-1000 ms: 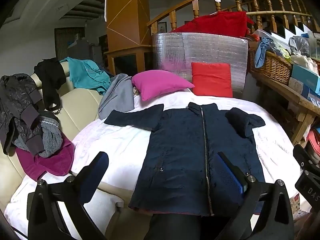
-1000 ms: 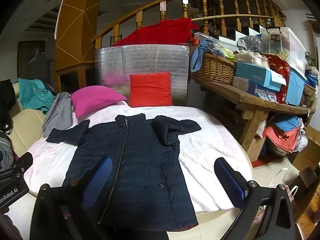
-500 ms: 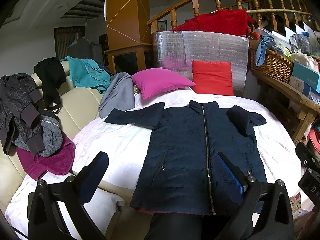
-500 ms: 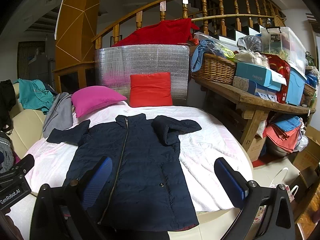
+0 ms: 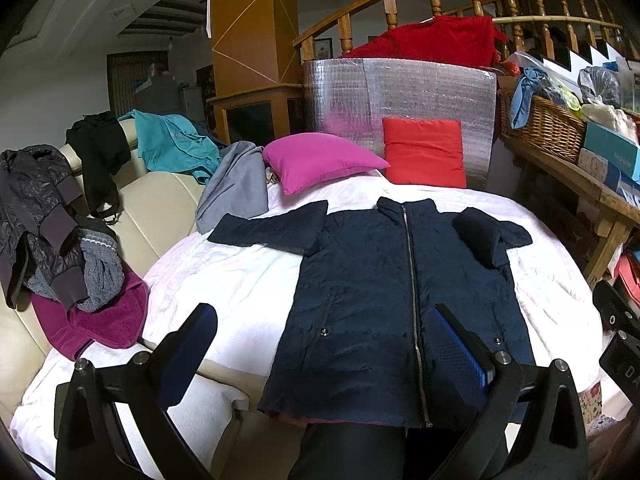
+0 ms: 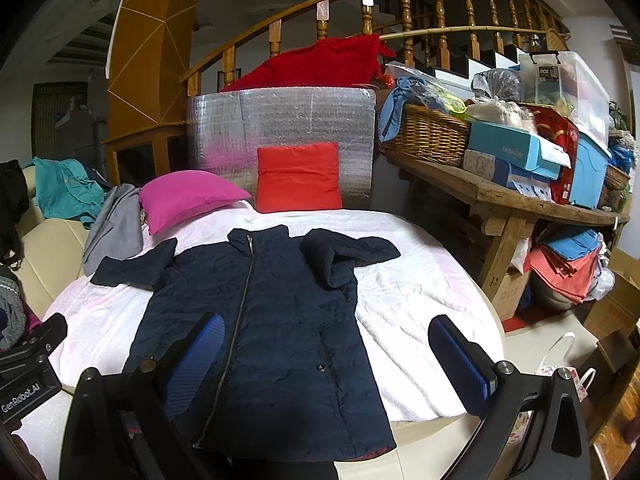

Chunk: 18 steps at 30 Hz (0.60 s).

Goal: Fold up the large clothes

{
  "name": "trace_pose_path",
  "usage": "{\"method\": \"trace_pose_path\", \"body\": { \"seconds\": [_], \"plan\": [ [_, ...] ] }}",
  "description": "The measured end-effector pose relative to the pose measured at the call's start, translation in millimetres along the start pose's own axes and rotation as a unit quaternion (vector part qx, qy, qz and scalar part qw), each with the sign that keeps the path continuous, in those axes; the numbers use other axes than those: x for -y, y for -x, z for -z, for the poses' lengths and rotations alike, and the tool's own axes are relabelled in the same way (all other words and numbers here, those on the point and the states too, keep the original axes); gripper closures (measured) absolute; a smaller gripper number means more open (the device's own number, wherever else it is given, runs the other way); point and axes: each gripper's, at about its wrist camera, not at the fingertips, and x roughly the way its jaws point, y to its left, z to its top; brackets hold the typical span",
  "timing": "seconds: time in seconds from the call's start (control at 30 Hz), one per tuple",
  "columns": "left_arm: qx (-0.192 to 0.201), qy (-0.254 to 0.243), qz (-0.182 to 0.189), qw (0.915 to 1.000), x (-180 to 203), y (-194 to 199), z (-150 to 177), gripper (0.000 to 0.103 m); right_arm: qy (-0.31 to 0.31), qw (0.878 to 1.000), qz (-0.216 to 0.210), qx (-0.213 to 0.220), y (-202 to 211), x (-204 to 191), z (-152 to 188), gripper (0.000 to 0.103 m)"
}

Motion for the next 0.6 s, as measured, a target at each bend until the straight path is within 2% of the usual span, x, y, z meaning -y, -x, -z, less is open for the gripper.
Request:
{"method": "trace_pose_path", "body": {
  "seconds": [0.6],
  "plan": [
    [-0.002, 0.002, 0.001, 1.0000, -0.3, -2.3, 2.5, 0.000, 0.011, 1.000, 0.009, -0.002, -4.8, -0.7, 7.5, 0.000]
  ]
}}
